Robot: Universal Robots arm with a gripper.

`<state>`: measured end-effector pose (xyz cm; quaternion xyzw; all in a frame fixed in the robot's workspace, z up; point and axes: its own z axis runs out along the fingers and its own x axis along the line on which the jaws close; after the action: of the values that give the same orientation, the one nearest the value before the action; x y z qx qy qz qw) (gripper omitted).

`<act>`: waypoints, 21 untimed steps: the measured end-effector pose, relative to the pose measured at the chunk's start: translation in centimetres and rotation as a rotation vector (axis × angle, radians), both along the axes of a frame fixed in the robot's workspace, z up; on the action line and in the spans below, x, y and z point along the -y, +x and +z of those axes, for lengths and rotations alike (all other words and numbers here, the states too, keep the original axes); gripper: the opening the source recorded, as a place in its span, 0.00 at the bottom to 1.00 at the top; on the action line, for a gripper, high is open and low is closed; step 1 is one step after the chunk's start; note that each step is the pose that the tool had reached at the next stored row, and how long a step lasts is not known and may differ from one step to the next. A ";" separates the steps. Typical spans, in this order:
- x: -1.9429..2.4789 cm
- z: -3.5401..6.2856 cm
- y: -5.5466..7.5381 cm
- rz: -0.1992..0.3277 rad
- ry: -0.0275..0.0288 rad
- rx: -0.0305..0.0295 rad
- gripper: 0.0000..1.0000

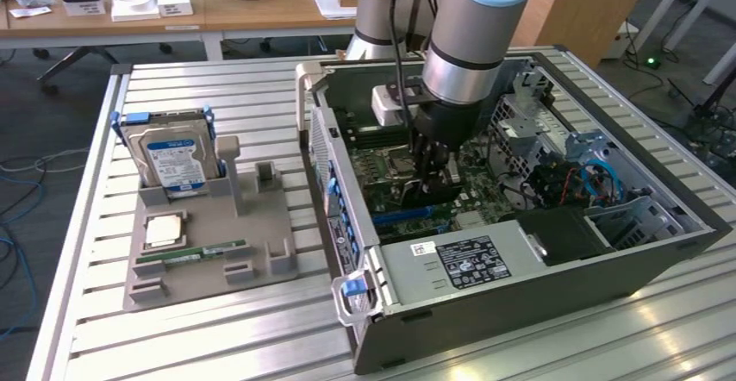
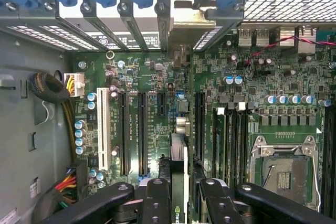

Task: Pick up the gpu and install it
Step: 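Insert the gpu into the slot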

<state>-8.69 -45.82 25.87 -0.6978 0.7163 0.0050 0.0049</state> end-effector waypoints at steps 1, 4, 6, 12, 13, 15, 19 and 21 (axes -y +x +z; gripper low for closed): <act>0.00 0.00 0.0 0.000 0.0000 0.0000 0.26; 0.02 -0.01 -0.1 0.000 0.0000 0.0000 0.26; 0.02 -0.01 -0.1 0.000 0.0000 0.0000 0.26; 0.02 -0.02 -0.3 0.000 -0.0001 0.0000 0.26; 0.02 -0.02 -0.3 0.000 -0.0001 -0.0001 0.26; 0.02 -0.02 -0.4 0.000 0.0000 0.0000 0.26; 0.02 -0.03 -0.5 0.000 0.0000 0.0000 0.26; 0.02 -0.03 -0.5 0.000 0.0000 0.0000 0.26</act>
<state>-9.22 -45.85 25.84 -0.6978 0.7162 0.0050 0.0049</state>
